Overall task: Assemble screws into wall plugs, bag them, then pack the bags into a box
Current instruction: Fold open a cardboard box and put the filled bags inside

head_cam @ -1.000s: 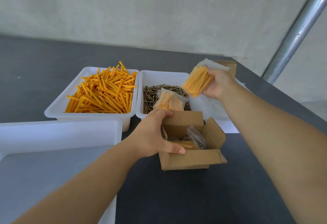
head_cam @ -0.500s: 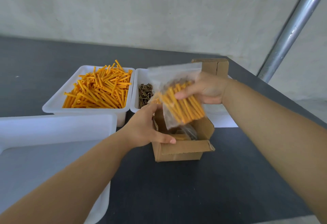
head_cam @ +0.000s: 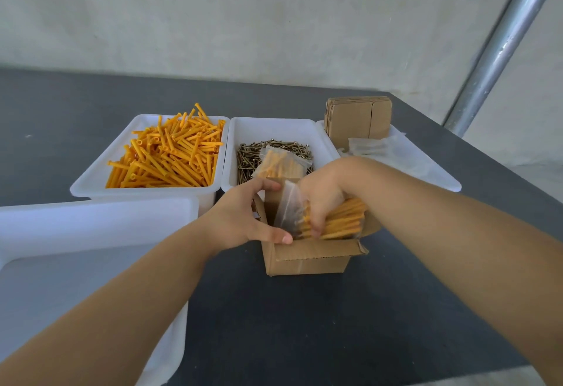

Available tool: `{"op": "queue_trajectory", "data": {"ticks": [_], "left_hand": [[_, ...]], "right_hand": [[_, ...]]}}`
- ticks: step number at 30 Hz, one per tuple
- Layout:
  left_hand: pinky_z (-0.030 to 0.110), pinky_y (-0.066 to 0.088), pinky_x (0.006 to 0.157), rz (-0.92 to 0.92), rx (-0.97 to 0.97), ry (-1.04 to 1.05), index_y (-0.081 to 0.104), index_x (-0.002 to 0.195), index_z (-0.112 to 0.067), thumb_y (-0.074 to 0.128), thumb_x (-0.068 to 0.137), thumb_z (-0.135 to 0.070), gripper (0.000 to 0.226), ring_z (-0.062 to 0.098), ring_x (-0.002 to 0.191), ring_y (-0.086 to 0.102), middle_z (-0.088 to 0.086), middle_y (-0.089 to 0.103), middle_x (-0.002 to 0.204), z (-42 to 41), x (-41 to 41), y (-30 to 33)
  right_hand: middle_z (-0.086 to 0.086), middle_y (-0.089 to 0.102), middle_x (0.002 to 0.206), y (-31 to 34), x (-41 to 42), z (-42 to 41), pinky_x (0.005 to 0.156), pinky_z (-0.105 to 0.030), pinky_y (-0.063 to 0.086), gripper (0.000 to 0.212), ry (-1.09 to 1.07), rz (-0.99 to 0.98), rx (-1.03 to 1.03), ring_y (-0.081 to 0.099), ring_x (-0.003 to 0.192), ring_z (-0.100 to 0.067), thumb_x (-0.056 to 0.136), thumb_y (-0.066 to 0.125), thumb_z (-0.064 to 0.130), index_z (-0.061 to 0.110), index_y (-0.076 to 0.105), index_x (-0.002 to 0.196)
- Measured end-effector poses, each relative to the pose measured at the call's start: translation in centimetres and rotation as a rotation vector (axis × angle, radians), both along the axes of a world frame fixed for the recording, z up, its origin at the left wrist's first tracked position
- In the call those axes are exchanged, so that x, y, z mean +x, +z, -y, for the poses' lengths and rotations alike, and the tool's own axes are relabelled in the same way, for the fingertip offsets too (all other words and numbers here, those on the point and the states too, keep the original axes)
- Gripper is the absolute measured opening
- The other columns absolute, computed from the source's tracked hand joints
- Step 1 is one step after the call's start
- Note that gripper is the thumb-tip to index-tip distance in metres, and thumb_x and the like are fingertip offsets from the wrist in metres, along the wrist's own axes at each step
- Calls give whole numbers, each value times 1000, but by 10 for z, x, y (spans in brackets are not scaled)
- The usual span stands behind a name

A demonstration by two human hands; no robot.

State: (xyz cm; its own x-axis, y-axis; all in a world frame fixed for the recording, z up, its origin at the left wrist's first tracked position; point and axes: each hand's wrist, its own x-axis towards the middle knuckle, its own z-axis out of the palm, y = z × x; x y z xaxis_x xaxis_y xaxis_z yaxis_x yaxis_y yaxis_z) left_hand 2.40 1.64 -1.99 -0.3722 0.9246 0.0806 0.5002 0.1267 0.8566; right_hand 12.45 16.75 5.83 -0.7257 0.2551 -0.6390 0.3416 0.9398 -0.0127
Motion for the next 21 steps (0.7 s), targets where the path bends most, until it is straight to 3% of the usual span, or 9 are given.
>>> {"op": "queue_trajectory", "data": {"ticks": [2, 4, 7, 10, 12, 15, 19, 21], "left_hand": [[1, 42, 64, -25, 10, -9, 52, 124, -33, 94, 60, -29, 76, -12, 91, 56, -17, 57, 107, 0, 1, 1], [1, 44, 66, -35, 17, -15, 53, 121, -32, 94, 60, -27, 74, -17, 91, 54, -16, 59, 108, -1, 1, 2], [3, 44, 65, -31, 13, -21, 55, 120, -29, 94, 60, -28, 72, -13, 88, 58, -12, 63, 103, -1, 1, 2], [3, 44, 64, -11, 18, -27, 54, 122, -29, 94, 59, -27, 75, -15, 86, 58, -13, 61, 101, -1, 1, 2], [2, 44, 64, -13, 18, -25, 52, 123, -33, 94, 59, -28, 76, -17, 85, 56, -15, 59, 101, -1, 0, 1], [2, 43, 63, -26, 6, -34, 49, 122, -36, 93, 60, -30, 76, -18, 85, 55, -16, 57, 102, -2, -1, 2], [4, 43, 61, -28, 6, -32, 50, 126, -30, 93, 60, -30, 79, -14, 82, 57, -14, 56, 95, -2, 0, 2], [2, 42, 62, -38, 9, -27, 48, 129, -31, 93, 60, -32, 82, -14, 85, 55, -18, 55, 97, -2, 1, 2]], "right_hand": [[4, 62, 93, -10, -4, 3, 78, -32, 51, 27, 11, -36, -70, 62, 91, -18, 76, 81, 33, 26, 57, 86], [-1, 67, 100, -14, -3, 3, 88, -37, 51, 30, -19, -169, -177, 62, 97, -21, 75, 83, 32, 18, 67, 97], [-13, 69, 113, -7, 8, 1, 100, -49, 48, 46, -51, -340, -244, 63, 107, -29, 76, 82, 35, 4, 70, 109], [11, 74, 96, 11, 22, -13, 89, -30, 56, 39, -138, -484, -232, 70, 93, -6, 72, 86, 36, 21, 74, 106], [17, 70, 88, 22, 29, -22, 76, -29, 60, 36, -138, -462, -105, 71, 83, -7, 70, 87, 37, 26, 74, 102], [11, 71, 85, 12, 30, -25, 65, -29, 62, 14, -126, -359, -68, 74, 73, -20, 80, 81, 19, 27, 73, 89], [-1, 72, 93, -7, 29, -23, 72, -36, 63, 17, -213, -437, -195, 74, 82, -25, 85, 74, 4, 20, 76, 91], [-2, 73, 92, -10, 34, -23, 75, -33, 62, 19, -252, -483, -253, 73, 83, -24, 86, 71, 3, 17, 77, 98]]}}
